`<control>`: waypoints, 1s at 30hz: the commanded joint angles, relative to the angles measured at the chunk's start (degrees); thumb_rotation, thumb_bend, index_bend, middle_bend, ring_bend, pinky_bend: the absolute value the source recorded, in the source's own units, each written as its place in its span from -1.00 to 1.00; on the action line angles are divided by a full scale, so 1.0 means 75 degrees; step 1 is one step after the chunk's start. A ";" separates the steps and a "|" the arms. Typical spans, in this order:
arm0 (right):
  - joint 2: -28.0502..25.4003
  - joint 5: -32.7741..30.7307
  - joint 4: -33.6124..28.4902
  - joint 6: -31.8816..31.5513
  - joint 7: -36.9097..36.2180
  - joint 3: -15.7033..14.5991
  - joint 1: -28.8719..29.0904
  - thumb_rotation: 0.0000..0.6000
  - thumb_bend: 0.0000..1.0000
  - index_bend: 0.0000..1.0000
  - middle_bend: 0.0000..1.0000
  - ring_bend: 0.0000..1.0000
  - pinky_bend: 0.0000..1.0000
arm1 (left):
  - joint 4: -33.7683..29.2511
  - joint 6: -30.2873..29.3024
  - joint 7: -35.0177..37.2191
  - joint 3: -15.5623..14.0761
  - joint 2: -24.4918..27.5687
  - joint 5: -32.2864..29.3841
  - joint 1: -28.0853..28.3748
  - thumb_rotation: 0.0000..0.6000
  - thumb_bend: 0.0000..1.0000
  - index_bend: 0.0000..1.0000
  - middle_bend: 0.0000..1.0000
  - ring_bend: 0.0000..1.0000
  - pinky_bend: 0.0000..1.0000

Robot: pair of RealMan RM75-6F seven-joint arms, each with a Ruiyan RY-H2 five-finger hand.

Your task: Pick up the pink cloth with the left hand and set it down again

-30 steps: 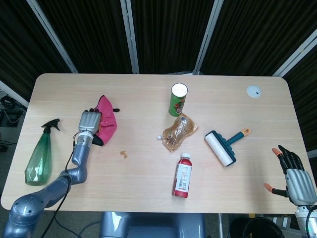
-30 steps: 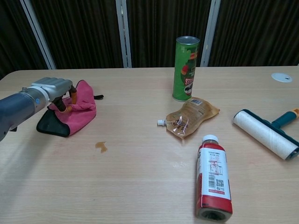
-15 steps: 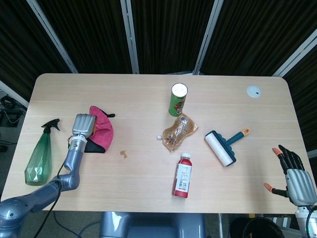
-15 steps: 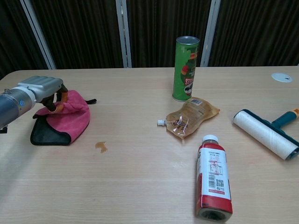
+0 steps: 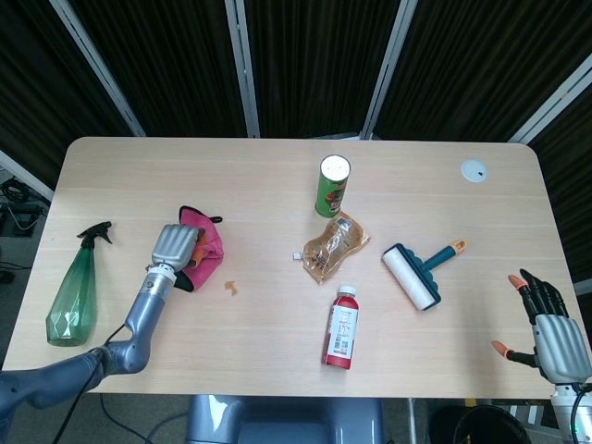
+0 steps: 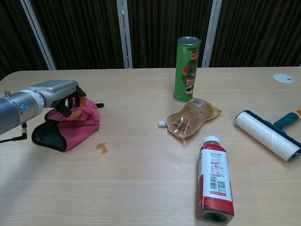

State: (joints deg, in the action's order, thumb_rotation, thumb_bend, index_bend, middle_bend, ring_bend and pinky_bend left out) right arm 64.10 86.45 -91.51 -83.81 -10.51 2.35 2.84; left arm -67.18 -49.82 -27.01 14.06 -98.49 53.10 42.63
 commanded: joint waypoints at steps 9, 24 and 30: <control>-0.0007 -0.0012 0.0013 -0.0020 -0.0037 0.0007 -0.0013 1.00 -1.00 -0.84 -1.00 -1.00 -1.00 | -0.1232 -0.0175 -0.0392 -0.0608 -0.0087 -0.0019 -0.0054 1.00 0.01 0.38 0.03 -0.12 -0.08; 0.0017 -0.0010 0.0047 -0.0036 -0.0025 0.0021 -0.0010 1.00 -1.00 -0.84 -1.00 -1.00 -1.00 | -0.2507 -0.0180 -0.0280 -0.1000 -0.0313 -0.0012 -0.0013 1.00 0.01 0.39 0.03 -0.10 -0.07; 0.0023 0.0011 0.0051 -0.0049 -0.0009 0.0013 -0.0014 1.00 -1.00 -0.84 -1.00 -1.00 -1.00 | -0.2780 -0.0312 -0.0374 -0.1184 -0.0235 0.0138 -0.0007 1.00 0.01 0.39 0.03 -0.10 -0.07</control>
State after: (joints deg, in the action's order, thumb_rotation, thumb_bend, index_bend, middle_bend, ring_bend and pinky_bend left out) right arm 64.27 86.53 -91.13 -84.19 -10.58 2.45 2.73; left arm -87.92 -51.84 -29.58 5.45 -100.45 53.72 42.54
